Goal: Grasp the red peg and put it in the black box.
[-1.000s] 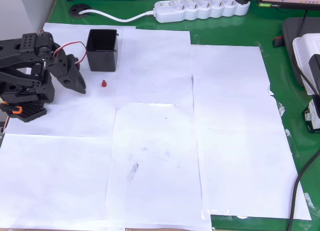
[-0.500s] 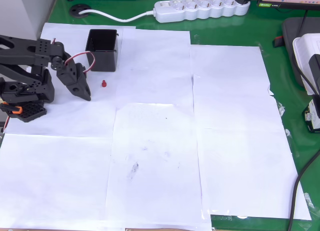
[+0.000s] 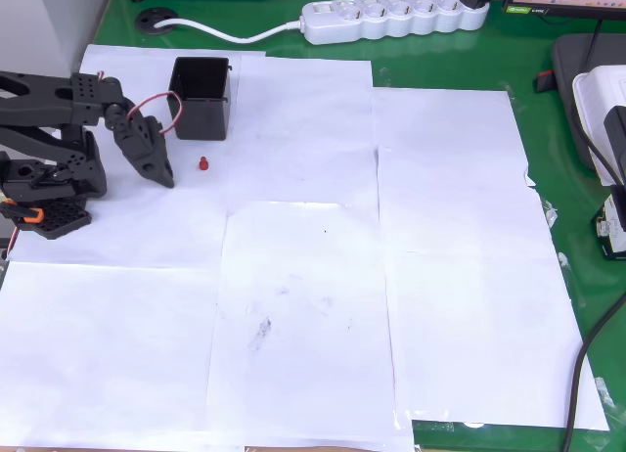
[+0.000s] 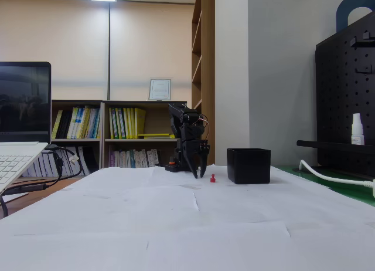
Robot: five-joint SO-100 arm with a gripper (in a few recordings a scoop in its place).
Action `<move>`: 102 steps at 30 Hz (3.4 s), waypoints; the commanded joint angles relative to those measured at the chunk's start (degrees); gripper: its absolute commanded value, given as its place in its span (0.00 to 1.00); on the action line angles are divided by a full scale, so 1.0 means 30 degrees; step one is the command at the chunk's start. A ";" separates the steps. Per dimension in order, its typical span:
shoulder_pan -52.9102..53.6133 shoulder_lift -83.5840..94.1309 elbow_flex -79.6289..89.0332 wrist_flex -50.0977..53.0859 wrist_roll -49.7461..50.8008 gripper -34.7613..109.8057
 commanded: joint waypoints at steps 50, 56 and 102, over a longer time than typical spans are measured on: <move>-0.2285 0.3750 -0.2871 -1.3301 -0.2930 0.24; -0.1699 0.4541 -0.2871 -1.4443 -0.3311 0.24; 0.0410 1.0195 0.1494 -1.7285 -0.3604 0.24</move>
